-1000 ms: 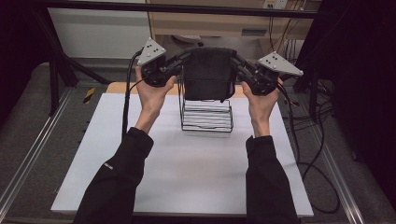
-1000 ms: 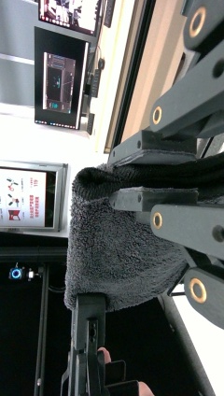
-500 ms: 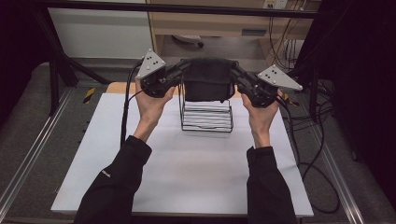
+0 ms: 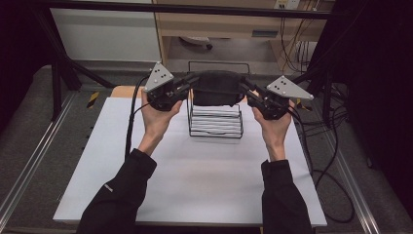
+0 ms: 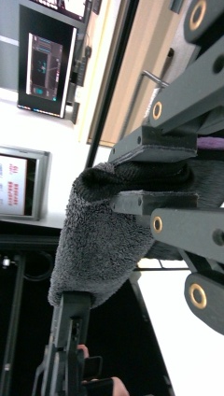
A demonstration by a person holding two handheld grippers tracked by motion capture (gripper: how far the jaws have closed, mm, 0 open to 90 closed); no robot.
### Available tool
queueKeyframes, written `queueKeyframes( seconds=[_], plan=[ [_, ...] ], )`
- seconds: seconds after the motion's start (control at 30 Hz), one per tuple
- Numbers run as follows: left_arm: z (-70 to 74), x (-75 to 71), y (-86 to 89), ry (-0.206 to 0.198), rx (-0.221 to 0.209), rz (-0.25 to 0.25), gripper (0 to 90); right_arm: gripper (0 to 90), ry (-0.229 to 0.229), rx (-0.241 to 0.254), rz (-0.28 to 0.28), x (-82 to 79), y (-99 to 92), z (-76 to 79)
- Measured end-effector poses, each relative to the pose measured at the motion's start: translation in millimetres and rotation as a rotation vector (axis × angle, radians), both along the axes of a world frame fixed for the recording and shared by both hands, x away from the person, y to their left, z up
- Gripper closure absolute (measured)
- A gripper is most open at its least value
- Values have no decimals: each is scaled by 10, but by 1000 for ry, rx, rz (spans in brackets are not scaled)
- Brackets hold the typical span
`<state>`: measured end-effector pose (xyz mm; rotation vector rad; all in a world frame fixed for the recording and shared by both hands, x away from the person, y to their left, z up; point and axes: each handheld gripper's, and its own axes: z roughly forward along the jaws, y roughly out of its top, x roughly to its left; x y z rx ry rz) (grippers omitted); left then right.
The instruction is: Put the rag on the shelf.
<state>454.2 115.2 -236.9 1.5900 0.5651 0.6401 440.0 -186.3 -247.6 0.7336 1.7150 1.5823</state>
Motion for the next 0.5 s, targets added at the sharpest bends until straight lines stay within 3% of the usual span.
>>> queueKeyframes(
  seconds=[0.27, 0.5],
  plan=[
    [-101, -84, 16, 68, 40, -5, 775, 682, 68, -71, -10, -113, -27, -26],
    [-196, -137, 25, 109, 90, 1, 732, 591, 124, -99, -33, -170, -17, -52]
  ],
)
